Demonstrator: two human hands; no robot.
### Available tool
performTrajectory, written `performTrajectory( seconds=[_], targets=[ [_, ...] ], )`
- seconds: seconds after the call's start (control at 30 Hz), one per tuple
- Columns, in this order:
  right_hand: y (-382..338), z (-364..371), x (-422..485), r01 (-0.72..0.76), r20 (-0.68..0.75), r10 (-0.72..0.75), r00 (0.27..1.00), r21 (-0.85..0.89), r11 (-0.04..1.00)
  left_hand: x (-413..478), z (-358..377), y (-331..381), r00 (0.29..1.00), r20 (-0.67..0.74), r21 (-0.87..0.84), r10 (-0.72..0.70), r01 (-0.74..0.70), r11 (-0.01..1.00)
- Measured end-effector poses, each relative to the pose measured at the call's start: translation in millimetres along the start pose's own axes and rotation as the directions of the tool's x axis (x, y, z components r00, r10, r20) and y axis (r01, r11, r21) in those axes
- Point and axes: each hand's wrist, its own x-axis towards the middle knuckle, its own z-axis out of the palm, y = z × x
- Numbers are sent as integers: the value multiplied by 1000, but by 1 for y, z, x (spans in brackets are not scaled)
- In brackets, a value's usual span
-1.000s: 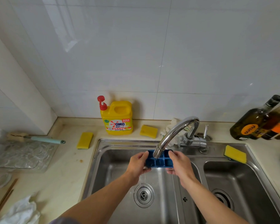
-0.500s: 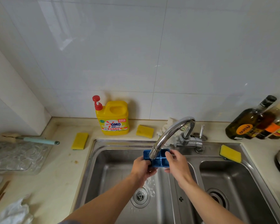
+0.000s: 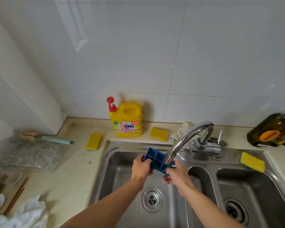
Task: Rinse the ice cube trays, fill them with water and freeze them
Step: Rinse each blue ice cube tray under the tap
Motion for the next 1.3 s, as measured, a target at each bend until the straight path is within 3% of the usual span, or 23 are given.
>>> performTrajectory(
  seconds=[0.23, 0.4, 0.5, 0.63, 0.77, 0.9, 1.03, 1.17, 1.3],
  targets=[
    [3, -9, 5, -59, -65, 71, 995, 174, 983, -15, 20, -15, 997, 73, -174, -38, 50, 983],
    [12, -3, 0, -18, -38, 19, 999, 15, 1000, -14, 40, -20, 964, 24, -351, -264, 256, 901],
    [15, -9, -4, -36, 16, 38, 999, -87, 996, -3, 32, -14, 969, -70, -254, -236, 211, 944],
    [13, -19, -3, -101, 64, 106, 992, -69, 992, 4, 19, -10, 992, -24, 9, -123, 123, 992],
    [9, -13, -1, -89, 177, 99, 979, -59, 994, 6, 18, -3, 999, -18, 228, -37, 40, 973],
    [9, -3, 0, -38, 125, 62, 990, -181, 983, 2, 26, 1, 999, 36, 323, -9, -3, 947],
    [11, -4, 6, -30, 72, 47, 996, -213, 977, 0, 24, -1, 995, 98, 226, -25, 2, 974],
    [11, -9, 7, -18, 59, 31, 998, -220, 975, -9, 17, -4, 959, 243, 0, -142, 147, 989],
    [11, -7, 4, 17, 28, -10, 1000, -252, 967, -12, 15, -16, 918, 363, -20, -160, 179, 984]
  ],
)
